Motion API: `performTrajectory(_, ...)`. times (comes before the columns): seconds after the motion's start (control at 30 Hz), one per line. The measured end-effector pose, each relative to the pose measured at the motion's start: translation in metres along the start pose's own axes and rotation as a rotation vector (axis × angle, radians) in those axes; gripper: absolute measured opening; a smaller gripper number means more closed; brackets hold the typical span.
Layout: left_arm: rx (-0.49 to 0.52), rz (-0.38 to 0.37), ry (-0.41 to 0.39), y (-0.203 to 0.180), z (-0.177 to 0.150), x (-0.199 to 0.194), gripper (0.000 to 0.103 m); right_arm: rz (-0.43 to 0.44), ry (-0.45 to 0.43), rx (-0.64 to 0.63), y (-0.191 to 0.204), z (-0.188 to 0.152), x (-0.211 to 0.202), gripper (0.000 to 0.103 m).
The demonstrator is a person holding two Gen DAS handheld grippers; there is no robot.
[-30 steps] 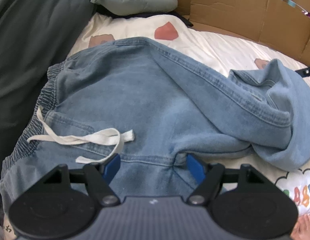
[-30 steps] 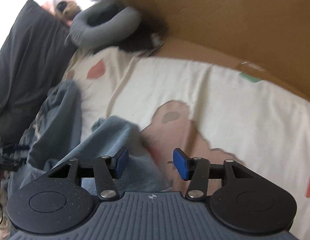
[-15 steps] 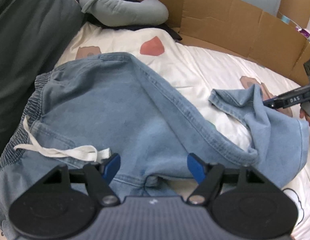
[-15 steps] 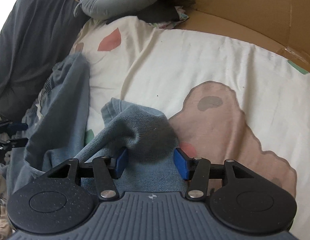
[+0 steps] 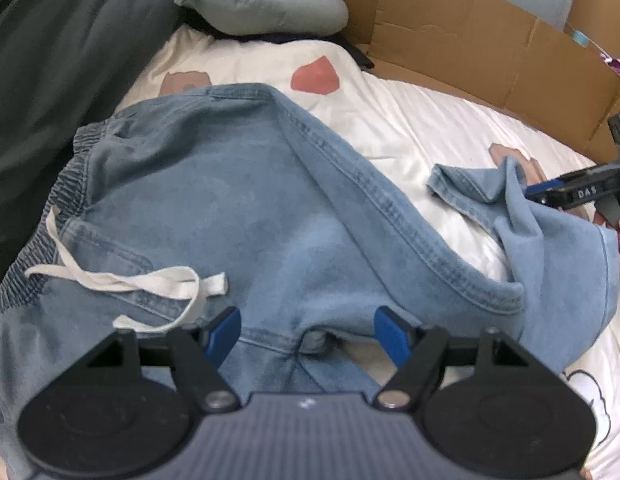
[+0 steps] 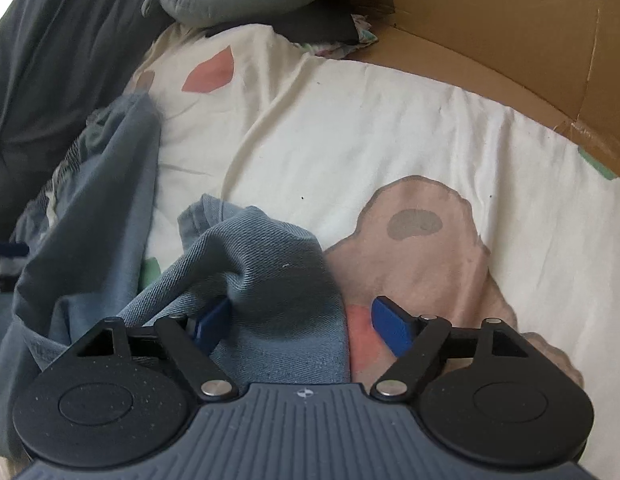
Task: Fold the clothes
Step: 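Close the right gripper on the hem of the folded jeans leg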
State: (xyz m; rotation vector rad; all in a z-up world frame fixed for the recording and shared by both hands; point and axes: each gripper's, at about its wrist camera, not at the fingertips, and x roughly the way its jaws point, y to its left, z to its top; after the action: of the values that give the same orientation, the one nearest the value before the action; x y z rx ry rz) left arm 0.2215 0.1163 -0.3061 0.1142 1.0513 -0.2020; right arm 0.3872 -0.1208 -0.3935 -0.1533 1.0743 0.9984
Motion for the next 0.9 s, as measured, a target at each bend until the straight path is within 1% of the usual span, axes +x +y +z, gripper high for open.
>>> performTrajectory(0.03, 0.004, -0.001, 0.001, -0.001, 0.0, 0.001, 0.076, 0.0, -0.007, -0.009, 0.002, 0.0, 0.002, 0.082)
performTrajectory(0.13, 0.009, -0.003, 0.003, -0.002, -0.001, 0.002, 0.076, 0.001, -0.026, -0.048, 0.012, 0.001, 0.007, 0.076)
performTrajectory(0.17, 0.009, -0.002, 0.002, -0.002, -0.002, 0.003, 0.076, 0.005, -0.029, -0.061, 0.016, 0.002, 0.009, 0.068)
performTrajectory(0.23, 0.004, -0.003, 0.0, -0.001, -0.001, 0.003, 0.076, 0.016, -0.019, -0.073, 0.023, 0.005, 0.013, 0.058)
performTrajectory(0.27, 0.0, -0.004, -0.003, 0.0, -0.001, 0.003, 0.076, 0.02, -0.014, -0.077, 0.026, 0.006, 0.015, 0.05)
performTrajectory(0.3, -0.004, -0.005, -0.006, 0.0, 0.0, 0.003, 0.076, 0.023, -0.011, -0.08, 0.029, 0.007, 0.015, 0.048)
performTrajectory(0.37, -0.011, -0.007, -0.013, 0.001, 0.002, 0.003, 0.076, 0.022, -0.014, -0.069, 0.029, 0.008, 0.01, 0.029)
performTrajectory(0.47, -0.018, -0.021, -0.022, 0.0, 0.007, 0.005, 0.074, 0.014, -0.051, -0.055, 0.027, 0.003, -0.013, 0.024)
performTrajectory(0.6, 0.005, -0.042, -0.037, -0.007, 0.013, 0.007, 0.072, -0.052, -0.099, -0.05, 0.026, -0.012, -0.054, 0.023)
performTrajectory(0.73, 0.052, -0.046, -0.048, -0.015, 0.02, 0.011, 0.072, -0.102, -0.167, 0.057, 0.01, -0.032, -0.096, 0.022)
performTrajectory(0.8, 0.071, -0.05, -0.048, -0.018, 0.023, 0.014, 0.072, -0.14, -0.186, 0.086, 0.001, -0.044, -0.111, 0.02)
performTrajectory(0.9, 0.089, -0.062, -0.044, -0.02, 0.03, 0.02, 0.072, -0.208, -0.212, 0.122, -0.013, -0.06, -0.133, 0.019)
